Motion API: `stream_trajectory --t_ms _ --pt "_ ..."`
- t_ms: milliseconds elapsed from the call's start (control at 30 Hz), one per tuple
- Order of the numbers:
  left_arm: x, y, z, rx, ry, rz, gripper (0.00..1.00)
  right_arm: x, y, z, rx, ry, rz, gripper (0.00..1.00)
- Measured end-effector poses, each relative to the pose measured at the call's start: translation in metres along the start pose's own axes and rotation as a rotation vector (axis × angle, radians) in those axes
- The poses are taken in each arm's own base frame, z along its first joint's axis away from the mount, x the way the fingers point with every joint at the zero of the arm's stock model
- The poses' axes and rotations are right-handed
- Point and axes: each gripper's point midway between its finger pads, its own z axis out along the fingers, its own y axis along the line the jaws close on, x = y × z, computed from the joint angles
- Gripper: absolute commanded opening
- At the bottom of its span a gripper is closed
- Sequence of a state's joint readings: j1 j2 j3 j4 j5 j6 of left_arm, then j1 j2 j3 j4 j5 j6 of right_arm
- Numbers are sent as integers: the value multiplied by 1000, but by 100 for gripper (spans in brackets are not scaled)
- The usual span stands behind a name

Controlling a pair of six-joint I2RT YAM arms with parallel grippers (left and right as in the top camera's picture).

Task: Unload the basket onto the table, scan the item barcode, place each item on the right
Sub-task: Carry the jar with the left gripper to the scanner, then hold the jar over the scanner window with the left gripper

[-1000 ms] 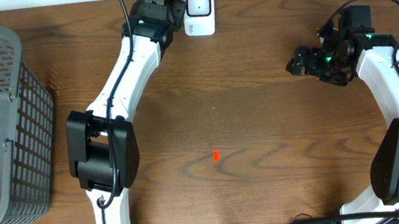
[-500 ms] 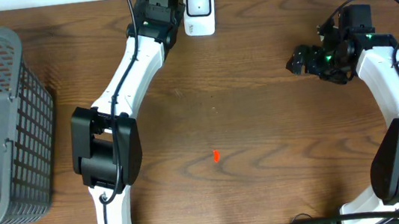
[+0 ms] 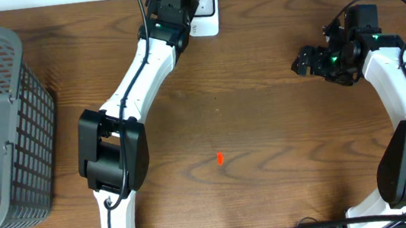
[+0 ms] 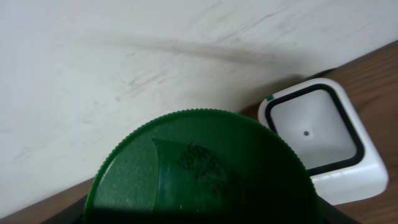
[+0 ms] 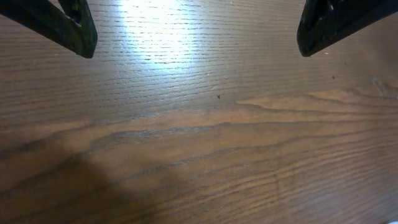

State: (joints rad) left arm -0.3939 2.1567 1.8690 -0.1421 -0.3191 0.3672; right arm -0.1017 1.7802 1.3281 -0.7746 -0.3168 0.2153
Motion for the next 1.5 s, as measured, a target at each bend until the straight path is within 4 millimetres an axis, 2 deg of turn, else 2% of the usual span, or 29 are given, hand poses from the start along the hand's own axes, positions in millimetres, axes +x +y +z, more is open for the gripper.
stream_trajectory --t_ms 233,333,533,667,900,1267,1500 --pt "0 -6 6 0 -18 11 28 1 0 0 1 6 2 99" --pt "12 -14 17 3 0 57 28 2 -1 0 2 10 3 99" --pt "51 -45 47 -10 67 206 28 2 -1 0 3 10 3 99" --pt "69 -66 55 -25 107 309 28 2 -2 0 14 8 4 99" --pt "60 -74 53 -38 81 358 28 2 -4 0 24 6 3 99" --pt "62 -64 53 -79 100 377 28 1 -5 0 27 1 -2 99" --pt "56 -56 52 -127 89 405 28 -1 -4 0 25 -7 -16 99"
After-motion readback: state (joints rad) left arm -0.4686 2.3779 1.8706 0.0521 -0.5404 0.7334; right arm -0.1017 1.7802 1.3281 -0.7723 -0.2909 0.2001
